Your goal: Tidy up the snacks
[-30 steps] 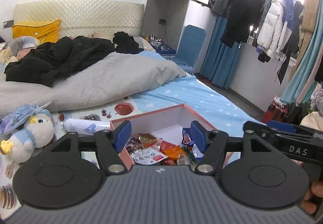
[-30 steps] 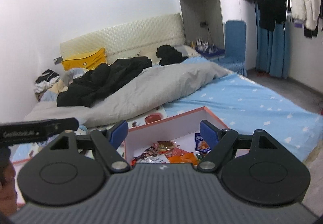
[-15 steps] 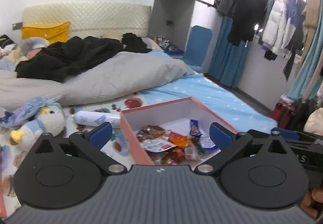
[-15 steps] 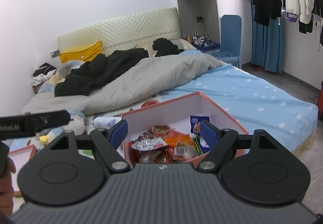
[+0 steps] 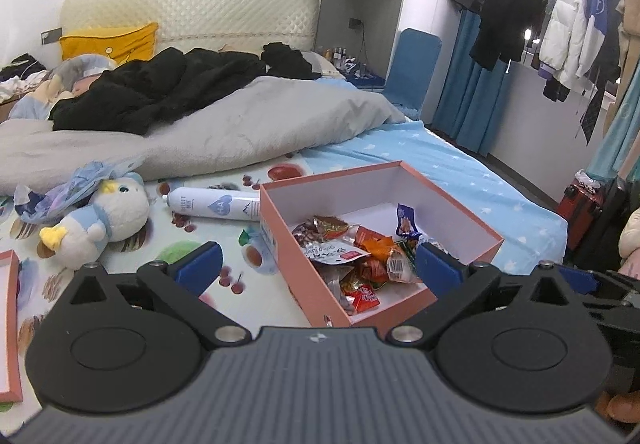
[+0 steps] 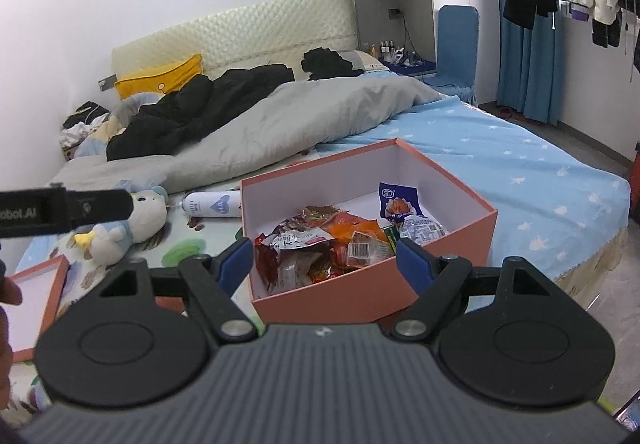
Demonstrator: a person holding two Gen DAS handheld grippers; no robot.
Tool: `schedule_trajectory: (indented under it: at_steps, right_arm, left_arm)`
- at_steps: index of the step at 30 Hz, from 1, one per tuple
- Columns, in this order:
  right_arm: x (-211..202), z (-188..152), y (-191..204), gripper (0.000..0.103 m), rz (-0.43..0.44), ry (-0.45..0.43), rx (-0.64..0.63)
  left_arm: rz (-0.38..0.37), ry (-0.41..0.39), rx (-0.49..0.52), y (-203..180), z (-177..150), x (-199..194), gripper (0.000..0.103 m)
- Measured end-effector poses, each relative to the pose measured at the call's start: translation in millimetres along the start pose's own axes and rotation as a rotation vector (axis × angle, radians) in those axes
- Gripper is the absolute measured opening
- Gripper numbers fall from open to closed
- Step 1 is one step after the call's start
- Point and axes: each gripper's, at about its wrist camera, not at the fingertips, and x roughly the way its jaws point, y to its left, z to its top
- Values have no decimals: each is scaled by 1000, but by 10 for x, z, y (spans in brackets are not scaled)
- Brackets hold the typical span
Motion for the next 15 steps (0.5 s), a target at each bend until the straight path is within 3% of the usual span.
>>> schedule_trajectory:
  at_steps: [8, 9, 11, 15]
  right_arm:
    - [-5, 6, -9, 81, 10, -2, 7]
    - [3, 0, -17, 84, 13, 2, 13]
    - [19, 1, -32, 100, -4, 9, 21]
    - [31, -1, -60, 103, -11, 12, 28]
  left_arm:
    - [1, 7, -7, 1, -1, 17, 103]
    - [-1, 8, -8, -4, 10, 17, 103]
    - [2, 10, -9, -6, 11, 31, 103]
    - [3, 14, -14, -2, 10, 38, 103]
